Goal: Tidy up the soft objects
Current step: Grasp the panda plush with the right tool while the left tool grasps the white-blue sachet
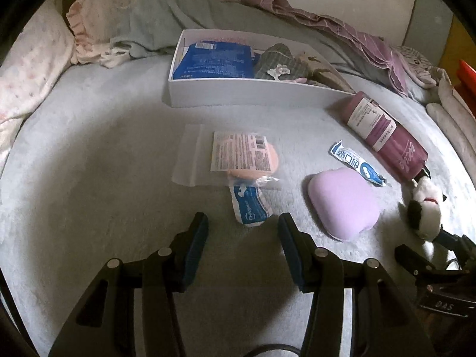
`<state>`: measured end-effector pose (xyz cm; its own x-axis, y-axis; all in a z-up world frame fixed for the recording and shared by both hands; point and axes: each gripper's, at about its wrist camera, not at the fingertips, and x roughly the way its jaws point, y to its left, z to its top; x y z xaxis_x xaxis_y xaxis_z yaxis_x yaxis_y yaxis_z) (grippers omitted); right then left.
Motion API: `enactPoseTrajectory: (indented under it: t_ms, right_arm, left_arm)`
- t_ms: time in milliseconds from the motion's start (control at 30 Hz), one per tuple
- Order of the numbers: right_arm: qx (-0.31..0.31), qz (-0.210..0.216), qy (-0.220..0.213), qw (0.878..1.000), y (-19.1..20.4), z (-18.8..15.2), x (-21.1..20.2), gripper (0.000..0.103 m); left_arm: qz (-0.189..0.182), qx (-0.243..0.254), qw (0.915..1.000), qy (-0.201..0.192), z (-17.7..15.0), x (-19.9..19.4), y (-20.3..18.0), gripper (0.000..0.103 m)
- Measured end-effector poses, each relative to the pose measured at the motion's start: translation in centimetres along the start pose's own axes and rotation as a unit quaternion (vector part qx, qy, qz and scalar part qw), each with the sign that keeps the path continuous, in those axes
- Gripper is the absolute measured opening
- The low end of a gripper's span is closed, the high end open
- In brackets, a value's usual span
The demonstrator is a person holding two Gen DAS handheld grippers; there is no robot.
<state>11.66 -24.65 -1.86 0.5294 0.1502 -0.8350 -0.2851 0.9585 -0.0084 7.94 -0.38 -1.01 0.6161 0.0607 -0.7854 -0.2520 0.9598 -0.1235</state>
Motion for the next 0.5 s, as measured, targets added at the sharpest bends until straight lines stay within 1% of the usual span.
enactPoseTrajectory:
  t_ms: [33,200,267,333,367,433,467,500]
  right_arm:
    - [-0.001,-0.002,0.000,1.000,0.1,0.0,0.0,0.103]
    - [-0.002,-0.001,0.001,1.000,0.0,0.1,0.1,0.103]
    - [-0.001,0.000,0.000,1.000,-0.1,0.0,0.1,0.103]
    - [-0.001,0.000,0.000,1.000,-0.1,0.1,0.1,0.103]
    - [-0.001,0.000,0.000,1.000,-0.1,0.1,0.0,0.103]
    - [-0.001,-0.001,-0.001,1.000,-0.1,0.1,0.0,0.103]
    - [-0.001,0.000,-0.001,1.000,-0.1,0.2,-0.1,0.103]
    - [0.000,0.001,-0.002,1.000,-0.1,0.2,-0.1,0.103]
  left_arm:
    - [-0.001,-0.001,1.0000,-0.003,0.0,0.0,0.0,0.050]
    - [-0.031,-0.026,0.9991,-0.012,0.9,0.1,0.8,0.050]
    - [-0.024,-0.026,0.9993,-0.008,1.2,0.7,0.5,0.050]
    - [-0.006,-0.016,0.9998,-0.004,1.5,1.3,0.0,0.048]
    - [0.001,-0.014,0.9999,-0.004,1.5,1.5,-0.2,0.046]
    - [0.015,-0.014,0.9997,-0.009,1.5,1.6,-0.4,0.033]
    - [0.019,-0.019,0.9996,-0.010,1.5,1.6,-0.2,0.029]
    - [0.021,-0.024,0.9994,-0.011,1.4,1.5,0.0,0.023]
